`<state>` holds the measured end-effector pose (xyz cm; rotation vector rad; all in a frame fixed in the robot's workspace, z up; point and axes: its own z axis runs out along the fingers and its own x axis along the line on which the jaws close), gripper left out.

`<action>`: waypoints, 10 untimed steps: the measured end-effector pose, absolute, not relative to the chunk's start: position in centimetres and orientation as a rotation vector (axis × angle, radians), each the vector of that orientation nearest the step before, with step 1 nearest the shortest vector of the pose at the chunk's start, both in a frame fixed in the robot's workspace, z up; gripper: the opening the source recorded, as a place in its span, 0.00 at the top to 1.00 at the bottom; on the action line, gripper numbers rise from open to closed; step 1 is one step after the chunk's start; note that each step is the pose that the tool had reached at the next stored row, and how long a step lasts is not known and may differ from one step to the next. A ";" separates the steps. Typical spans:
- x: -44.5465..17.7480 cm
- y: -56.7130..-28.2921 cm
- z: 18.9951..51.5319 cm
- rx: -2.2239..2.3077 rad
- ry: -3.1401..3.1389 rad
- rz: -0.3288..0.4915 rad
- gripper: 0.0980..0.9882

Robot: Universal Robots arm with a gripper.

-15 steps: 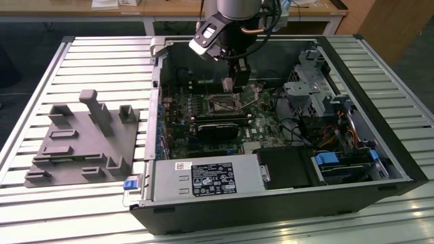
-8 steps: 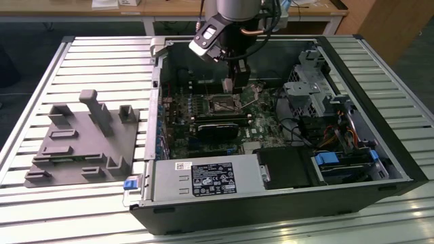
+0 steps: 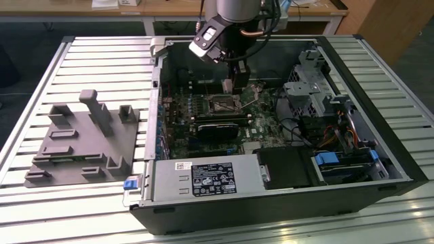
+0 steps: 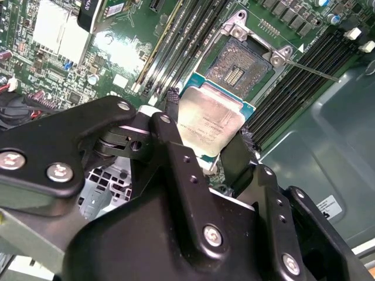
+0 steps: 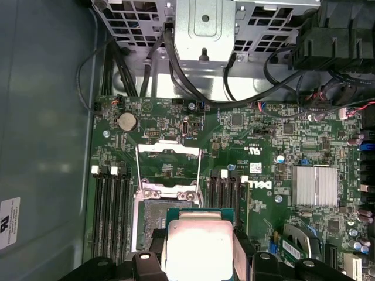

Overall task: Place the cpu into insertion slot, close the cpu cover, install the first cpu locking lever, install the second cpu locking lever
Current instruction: 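Place the cpu into insertion slot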

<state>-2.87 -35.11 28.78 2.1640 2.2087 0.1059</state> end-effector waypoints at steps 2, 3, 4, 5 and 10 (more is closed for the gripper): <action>-2.9 -35.1 28.7 2.164 2.209 0.106 0.51; -2.9 -35.1 28.7 2.164 2.209 0.106 0.51; -2.9 -35.1 28.6 2.164 2.209 0.106 0.51; -2.9 -35.1 28.6 2.164 2.209 0.106 0.51; -2.9 -35.1 28.2 2.164 2.209 0.106 0.51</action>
